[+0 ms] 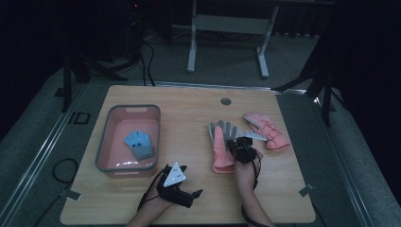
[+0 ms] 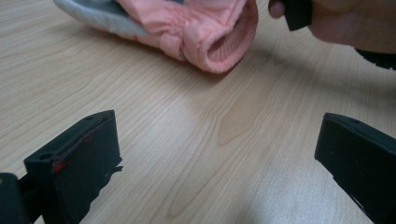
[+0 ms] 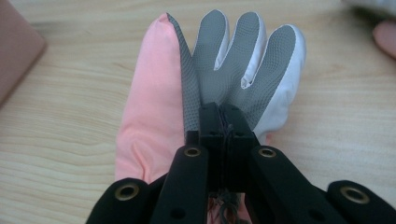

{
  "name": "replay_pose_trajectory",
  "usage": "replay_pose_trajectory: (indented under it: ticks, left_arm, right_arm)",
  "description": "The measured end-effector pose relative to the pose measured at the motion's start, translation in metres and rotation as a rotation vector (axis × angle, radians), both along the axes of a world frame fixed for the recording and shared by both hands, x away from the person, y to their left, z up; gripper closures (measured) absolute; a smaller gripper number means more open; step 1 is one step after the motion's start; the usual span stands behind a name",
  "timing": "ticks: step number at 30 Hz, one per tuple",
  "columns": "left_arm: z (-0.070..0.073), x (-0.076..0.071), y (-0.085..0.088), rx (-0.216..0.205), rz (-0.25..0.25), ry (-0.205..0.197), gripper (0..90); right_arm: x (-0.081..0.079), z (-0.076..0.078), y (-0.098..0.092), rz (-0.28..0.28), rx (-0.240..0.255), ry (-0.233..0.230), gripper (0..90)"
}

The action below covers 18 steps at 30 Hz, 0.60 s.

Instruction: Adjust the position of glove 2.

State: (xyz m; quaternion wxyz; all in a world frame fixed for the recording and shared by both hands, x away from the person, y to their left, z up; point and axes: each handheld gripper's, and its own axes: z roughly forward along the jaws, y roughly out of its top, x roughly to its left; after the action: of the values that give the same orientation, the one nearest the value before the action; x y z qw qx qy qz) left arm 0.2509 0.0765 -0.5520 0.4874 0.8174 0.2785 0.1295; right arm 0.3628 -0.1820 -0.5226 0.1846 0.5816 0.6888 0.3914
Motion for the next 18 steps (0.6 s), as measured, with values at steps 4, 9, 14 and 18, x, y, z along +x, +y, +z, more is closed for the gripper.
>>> replay_pose_trajectory:
  ticks: [4,9,14,18]
  left_arm:
    - [0.000,0.000,0.000,0.004,-0.003,-0.001,0.3]
    - [-0.001,-0.001,-0.001,0.009,-0.004,-0.004,0.3]
    - [-0.001,-0.001,0.000,0.009,-0.006,-0.003,0.3]
    - [-0.002,-0.001,0.000,0.012,-0.012,0.000,0.3]
  right_arm:
    - [0.002,-0.013,-0.002,-0.017,0.008,0.019,87.6]
    - [0.002,-0.011,-0.002,-0.011,0.006,0.018,83.2]
    - [0.002,-0.004,-0.008,0.045,-0.009,0.008,77.2]
    - [0.001,0.006,-0.015,0.093,-0.057,-0.040,71.1]
